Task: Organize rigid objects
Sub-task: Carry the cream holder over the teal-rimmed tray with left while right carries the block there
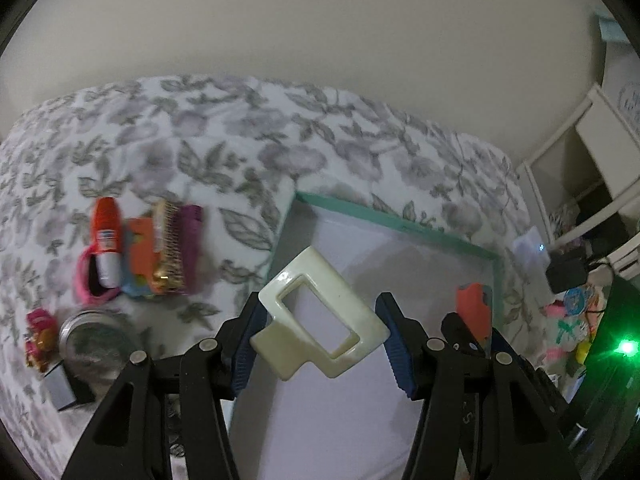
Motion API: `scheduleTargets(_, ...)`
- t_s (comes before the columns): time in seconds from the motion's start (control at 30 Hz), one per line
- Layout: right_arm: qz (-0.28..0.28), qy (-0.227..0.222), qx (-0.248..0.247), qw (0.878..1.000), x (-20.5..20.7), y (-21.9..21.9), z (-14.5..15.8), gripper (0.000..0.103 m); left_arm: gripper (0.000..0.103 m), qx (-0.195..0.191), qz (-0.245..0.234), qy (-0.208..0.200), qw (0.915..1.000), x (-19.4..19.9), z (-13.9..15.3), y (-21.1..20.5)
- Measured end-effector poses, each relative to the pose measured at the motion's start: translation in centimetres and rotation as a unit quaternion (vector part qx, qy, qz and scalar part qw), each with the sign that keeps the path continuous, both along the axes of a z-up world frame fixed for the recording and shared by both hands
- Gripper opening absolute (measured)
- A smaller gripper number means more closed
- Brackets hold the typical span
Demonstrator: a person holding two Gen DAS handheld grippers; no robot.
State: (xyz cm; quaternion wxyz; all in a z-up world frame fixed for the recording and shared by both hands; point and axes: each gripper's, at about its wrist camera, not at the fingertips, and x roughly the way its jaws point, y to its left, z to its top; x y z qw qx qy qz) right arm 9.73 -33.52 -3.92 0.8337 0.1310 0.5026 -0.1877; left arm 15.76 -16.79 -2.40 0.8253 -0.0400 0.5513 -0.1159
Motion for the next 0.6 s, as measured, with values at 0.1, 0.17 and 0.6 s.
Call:
scheduleTargets(0.1, 0.003, 0.018, -0.004, 1.000, 0.4, -0.3, -1.4, 0.051, 0.058, 0.000, -0.015, 0.007, 0.9999, 0.2, -1.6, -0.9)
scheduleTargets(0.17, 0.003, 0.025, -0.003, 1.000, 0.4, -0.3, -2.0, 0.051, 0.058, 0.005, -0.019, 0.018, 0.9996, 0.0, -2.5, -1.4)
scheduleTargets(0.6, 0.020, 0.042, -0.025, 0.999, 0.4, 0.5, -3.0, 0.051, 0.059, -0.020, -0.009, 0.059, 0.9980, 0.4, -5.5, -0.9)
